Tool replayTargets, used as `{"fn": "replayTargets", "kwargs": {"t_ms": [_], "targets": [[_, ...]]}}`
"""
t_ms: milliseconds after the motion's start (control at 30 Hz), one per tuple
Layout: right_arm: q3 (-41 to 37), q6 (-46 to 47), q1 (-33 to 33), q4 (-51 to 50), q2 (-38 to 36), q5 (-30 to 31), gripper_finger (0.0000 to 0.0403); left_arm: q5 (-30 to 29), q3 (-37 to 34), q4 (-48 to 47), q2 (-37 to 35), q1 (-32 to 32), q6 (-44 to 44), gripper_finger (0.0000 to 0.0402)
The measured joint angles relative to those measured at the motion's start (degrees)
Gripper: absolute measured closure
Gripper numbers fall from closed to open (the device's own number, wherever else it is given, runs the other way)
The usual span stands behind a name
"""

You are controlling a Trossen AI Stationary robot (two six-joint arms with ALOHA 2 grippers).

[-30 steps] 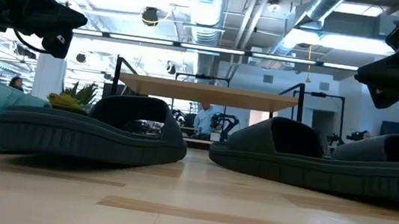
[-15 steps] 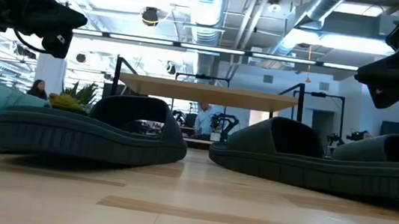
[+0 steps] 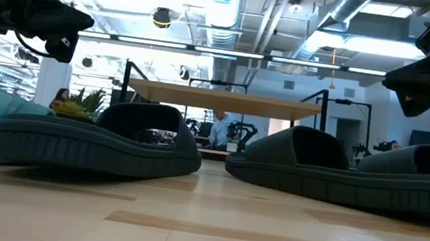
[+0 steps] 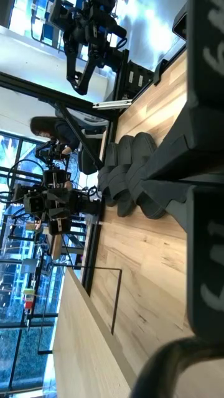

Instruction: Pick and place slides into the shelf

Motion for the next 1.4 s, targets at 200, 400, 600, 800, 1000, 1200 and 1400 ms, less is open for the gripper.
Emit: {"fn": "replayTargets", "kwargs": {"t_ms": [200, 400, 600, 800, 1000, 1200, 1400], "targets": [[0.0, 0.0, -0.01, -0.02, 0.0, 0.02, 0.0342, 0.01, 0.02, -0.02, -0.01, -0.02, 0.01, 0.0401], [0.0, 0.0, -0.01, -0.02, 0.0, 0.02, 0.0342, 0.01, 0.0, 0.0, -0.01, -0.02, 0.01, 0.0401], [0.0, 0.0, 0.01, -0.02, 0.01, 0.02, 0.0342, 0.0, 0.02, 0.0, -0.01, 0.0, 0.01, 0.0401], [-0.02, 0.0, 0.01, 0.0, 0.0, 0.02, 0.0342, -0.17, 0.0, 0.94, 0.01, -0.02, -1.11, 0.0401], [0.0, -0.01, 0.0, -0.01, 0.01, 0.01, 0.0342, -5.71, 0.19, 7.71, -0.03, -0.01, -13.97, 0.0401], [0.0, -0.01, 0.01, -0.02, 0.01, 0.01, 0.0342, -17.78, 0.54, 13.09, -0.04, 0.0, -26.94, 0.0401], [0.0, 0.0, 0.01, -0.02, 0.0, 0.0, 0.0342, -19.38, 0.54, 11.77, -0.01, 0.0, -35.85, 0.0401]]}}
